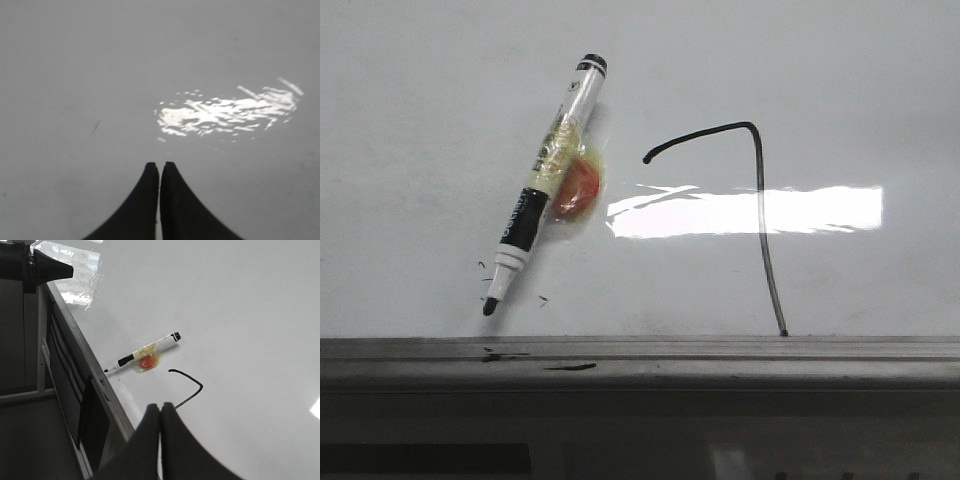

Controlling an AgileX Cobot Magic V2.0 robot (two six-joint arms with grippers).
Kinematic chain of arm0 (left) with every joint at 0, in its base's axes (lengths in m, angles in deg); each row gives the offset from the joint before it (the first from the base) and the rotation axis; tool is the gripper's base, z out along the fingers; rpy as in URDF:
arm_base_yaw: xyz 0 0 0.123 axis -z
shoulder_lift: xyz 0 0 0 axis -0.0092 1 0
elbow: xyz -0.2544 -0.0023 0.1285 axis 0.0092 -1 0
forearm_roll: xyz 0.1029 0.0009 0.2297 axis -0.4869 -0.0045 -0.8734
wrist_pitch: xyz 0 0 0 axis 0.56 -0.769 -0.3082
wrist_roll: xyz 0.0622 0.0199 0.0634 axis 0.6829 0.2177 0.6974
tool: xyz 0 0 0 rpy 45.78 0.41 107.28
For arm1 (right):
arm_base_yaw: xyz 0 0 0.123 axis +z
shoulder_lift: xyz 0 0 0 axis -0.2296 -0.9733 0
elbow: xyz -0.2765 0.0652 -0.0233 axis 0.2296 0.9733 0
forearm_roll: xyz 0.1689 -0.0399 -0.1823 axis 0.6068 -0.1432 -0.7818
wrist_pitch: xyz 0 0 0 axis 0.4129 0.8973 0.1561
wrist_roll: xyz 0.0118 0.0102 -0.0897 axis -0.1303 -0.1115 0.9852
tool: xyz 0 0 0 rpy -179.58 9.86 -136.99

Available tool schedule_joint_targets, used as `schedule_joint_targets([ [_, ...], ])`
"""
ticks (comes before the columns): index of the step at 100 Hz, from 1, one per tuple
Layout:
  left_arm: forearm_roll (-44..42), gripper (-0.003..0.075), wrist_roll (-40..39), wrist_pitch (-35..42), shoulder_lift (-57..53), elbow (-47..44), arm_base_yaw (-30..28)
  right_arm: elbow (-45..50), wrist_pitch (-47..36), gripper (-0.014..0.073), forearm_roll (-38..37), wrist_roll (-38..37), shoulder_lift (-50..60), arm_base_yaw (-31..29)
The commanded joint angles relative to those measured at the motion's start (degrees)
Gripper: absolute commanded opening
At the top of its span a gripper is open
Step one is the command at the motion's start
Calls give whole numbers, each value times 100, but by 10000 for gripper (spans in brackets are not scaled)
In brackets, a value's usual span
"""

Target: Write number 7 on whiteboard

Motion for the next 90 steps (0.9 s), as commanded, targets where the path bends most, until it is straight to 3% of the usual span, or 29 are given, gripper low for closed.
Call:
schedule_joint_targets([
  [1, -921, -20, -754, 409, -166, 13, -137, -135, -419, -64, -108, 4, -84, -38],
  [19, -1608, -20, -1990, 601, -166, -509, -11, -135, -419, -64, -108, 4, -84, -38],
  [24, -1642, -20, -2206, 268, -166, -498, 64, -135, -430, -64, -108, 4, -84, -38],
  [42, -1669, -20, -2219, -555, -166, -498, 195, -135, -430, -64, -108, 4, -84, -38],
  [90, -1619, -20, -2219, -547, -166, -498, 195, -135, -430, -64, -108, 4, -84, -38],
])
